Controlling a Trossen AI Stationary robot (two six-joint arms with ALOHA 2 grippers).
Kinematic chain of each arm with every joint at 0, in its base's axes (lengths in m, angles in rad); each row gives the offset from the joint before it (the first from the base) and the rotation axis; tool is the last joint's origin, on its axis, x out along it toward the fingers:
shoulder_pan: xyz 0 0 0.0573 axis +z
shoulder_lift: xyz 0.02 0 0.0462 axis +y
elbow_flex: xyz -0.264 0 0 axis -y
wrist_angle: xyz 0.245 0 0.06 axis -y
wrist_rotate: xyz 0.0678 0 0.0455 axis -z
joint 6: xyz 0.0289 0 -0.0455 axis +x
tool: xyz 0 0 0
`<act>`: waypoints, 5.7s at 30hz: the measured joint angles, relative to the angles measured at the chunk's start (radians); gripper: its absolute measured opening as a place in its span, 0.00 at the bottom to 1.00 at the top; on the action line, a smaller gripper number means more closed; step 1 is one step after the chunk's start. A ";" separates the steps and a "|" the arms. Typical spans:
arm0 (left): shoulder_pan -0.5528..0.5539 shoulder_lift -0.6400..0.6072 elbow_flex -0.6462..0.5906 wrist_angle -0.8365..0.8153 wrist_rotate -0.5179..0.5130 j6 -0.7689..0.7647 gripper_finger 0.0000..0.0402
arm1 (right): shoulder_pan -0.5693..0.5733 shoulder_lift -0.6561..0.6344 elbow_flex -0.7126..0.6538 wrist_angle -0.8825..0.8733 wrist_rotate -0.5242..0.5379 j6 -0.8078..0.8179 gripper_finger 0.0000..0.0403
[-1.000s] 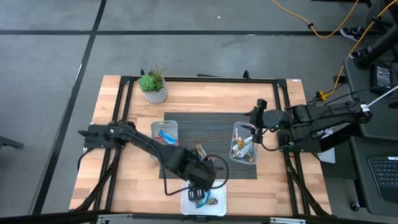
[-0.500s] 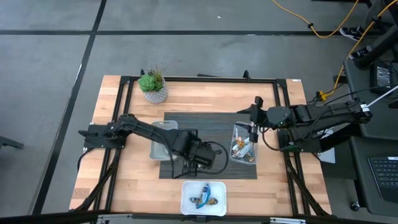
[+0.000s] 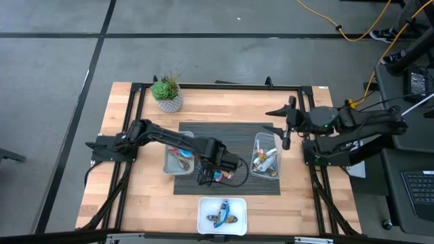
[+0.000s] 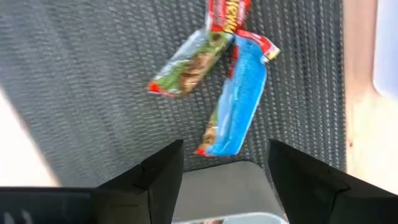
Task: Pick and place Granola Bars by type
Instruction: Put the red granola bar into the gray bin
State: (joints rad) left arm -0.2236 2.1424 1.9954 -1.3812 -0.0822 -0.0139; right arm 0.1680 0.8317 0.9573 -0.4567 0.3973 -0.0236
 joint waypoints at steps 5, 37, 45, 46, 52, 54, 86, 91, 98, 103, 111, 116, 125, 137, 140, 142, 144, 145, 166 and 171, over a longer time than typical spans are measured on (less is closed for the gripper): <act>0.022 0.001 -0.090 0.082 0.049 0.008 0.55 | 0.000 -0.041 0.000 -0.045 0.001 0.021 0.58; 0.010 0.008 -0.374 0.479 0.131 -0.096 0.54 | 0.000 -0.065 0.000 -0.112 -0.009 -0.057 0.58; 0.010 0.008 -0.373 0.492 0.126 -0.122 0.38 | 0.000 -0.065 0.000 -0.113 -0.010 -0.057 0.58; 0.010 0.008 -0.373 0.492 0.129 -0.129 0.34 | 0.000 -0.065 0.000 -0.113 -0.010 -0.058 0.58; 0.010 0.003 -0.373 0.491 0.198 -0.159 0.14 | 0.000 -0.065 0.000 -0.115 -0.010 -0.062 0.58; 0.009 0.002 -0.373 0.485 0.225 -0.174 0.09 | 0.000 -0.065 0.000 -0.115 -0.010 -0.063 0.58; 0.050 -0.232 -0.177 0.437 0.100 -0.172 0.06 | -0.001 -0.062 0.000 -0.168 -0.008 -0.069 0.58; 0.065 -0.307 -0.177 0.432 0.067 -0.155 0.06 | -0.001 -0.062 0.000 -0.168 -0.008 -0.088 0.58; 0.081 -0.423 -0.177 0.442 -0.038 -0.129 0.06 | -0.001 -0.062 0.000 -0.169 -0.007 -0.090 0.58; 0.083 -0.466 -0.176 0.442 -0.080 -0.129 0.06 | -0.001 -0.062 0.000 -0.169 -0.007 -0.090 0.58; 0.083 -0.488 -0.177 0.427 -0.084 -0.105 0.07 | -0.001 -0.062 0.000 -0.169 -0.007 -0.090 0.58; 0.094 -0.524 -0.177 0.368 -0.110 -0.103 0.07 | -0.001 -0.062 0.000 -0.170 -0.007 -0.087 0.58; 0.115 -0.654 -0.177 0.277 -0.214 -0.120 0.07 | -0.001 -0.062 0.000 -0.171 -0.007 -0.083 0.58; 0.115 -0.880 -0.186 0.204 -0.366 -0.156 0.07 | -0.001 -0.062 0.000 -0.172 -0.007 -0.083 0.58; 0.115 -0.942 -0.218 0.200 -0.373 -0.177 0.07 | -0.001 -0.062 0.000 -0.175 -0.007 -0.083 0.58; 0.115 -0.975 -0.246 0.201 -0.373 -0.210 0.07 | -0.001 -0.062 0.000 -0.175 -0.007 -0.083 0.58; 0.114 -1.001 -0.276 0.201 -0.373 -0.245 0.07 | -0.001 -0.062 0.000 -0.176 -0.007 -0.083 0.58; 0.114 -1.011 -0.290 0.201 -0.373 -0.256 0.07 | -0.001 -0.062 0.000 -0.176 -0.007 -0.083 0.58; 0.114 -1.033 -0.338 0.161 -0.330 -0.265 0.07 | -0.001 -0.062 0.000 -0.178 -0.008 -0.086 0.58; 0.115 -1.022 -0.338 0.134 -0.283 -0.279 0.07 | 0.000 -0.062 0.000 -0.178 -0.008 -0.088 0.58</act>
State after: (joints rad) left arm -0.1091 1.1205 1.6577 -1.2469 -0.3654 -0.2930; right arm 0.1676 0.7700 0.9577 -0.6346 0.3897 -0.1111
